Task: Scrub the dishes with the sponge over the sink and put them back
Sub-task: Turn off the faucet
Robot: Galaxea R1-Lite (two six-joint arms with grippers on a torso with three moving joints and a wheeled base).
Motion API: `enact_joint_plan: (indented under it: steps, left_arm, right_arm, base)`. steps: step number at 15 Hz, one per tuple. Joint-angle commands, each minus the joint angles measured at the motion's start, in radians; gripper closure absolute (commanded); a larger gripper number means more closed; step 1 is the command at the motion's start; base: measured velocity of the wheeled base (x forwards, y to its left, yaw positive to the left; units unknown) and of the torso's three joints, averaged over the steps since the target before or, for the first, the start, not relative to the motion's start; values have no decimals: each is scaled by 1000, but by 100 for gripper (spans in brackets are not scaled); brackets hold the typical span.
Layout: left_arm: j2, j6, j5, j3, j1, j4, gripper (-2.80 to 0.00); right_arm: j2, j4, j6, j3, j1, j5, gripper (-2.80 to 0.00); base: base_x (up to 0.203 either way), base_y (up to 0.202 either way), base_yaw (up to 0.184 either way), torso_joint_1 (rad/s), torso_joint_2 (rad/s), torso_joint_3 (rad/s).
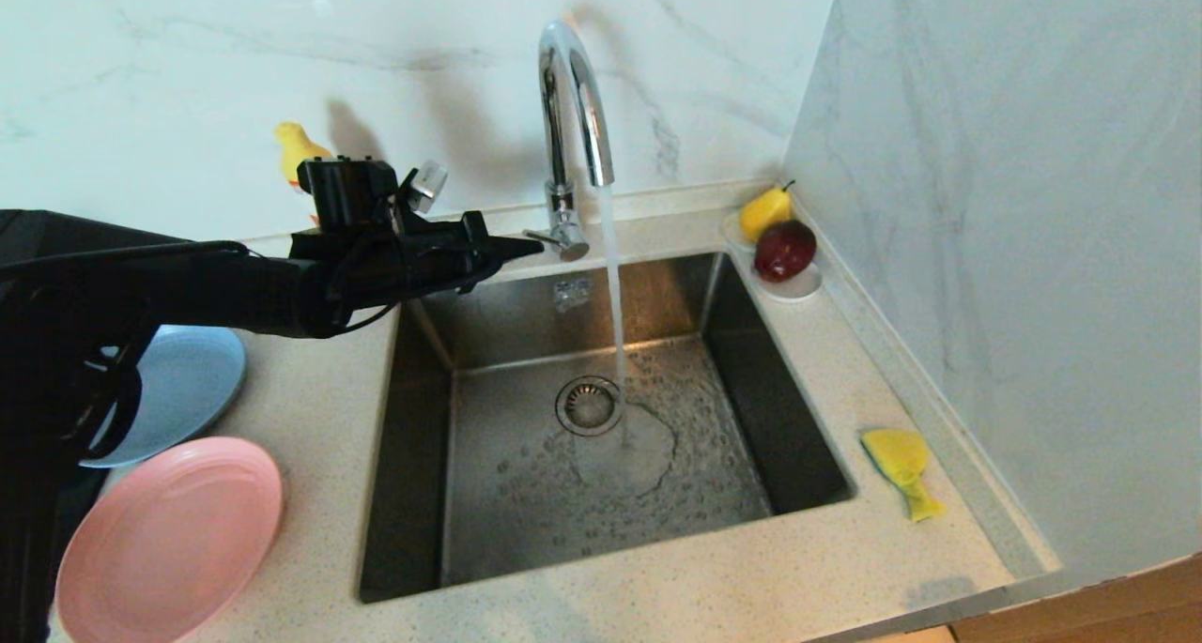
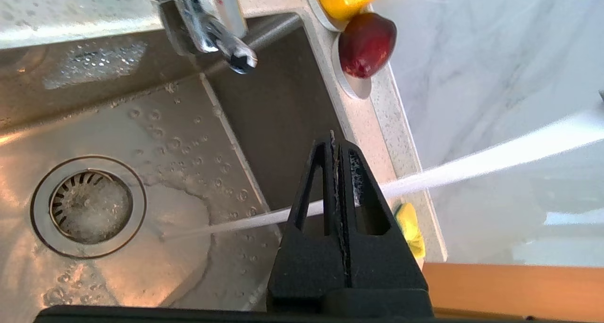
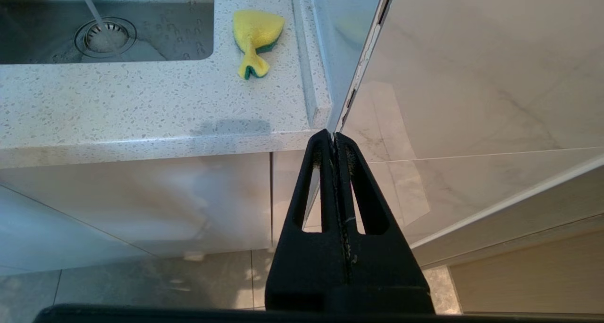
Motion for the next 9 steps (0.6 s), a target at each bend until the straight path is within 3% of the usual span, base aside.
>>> enact_joint_plan:
  steps: [1,9]
  left_arm:
    - [25,-7,-4,-11,-7,-4,0]
    - [-15,-28,-4,8,-9,-4,0]
  right_arm:
    - [0,0,-1,0,1,1,0]
    - [0,0,-1,0,1,1,0]
  base:
    - [0,0,0,0,0,0]
    - [0,0,0,0,0,0]
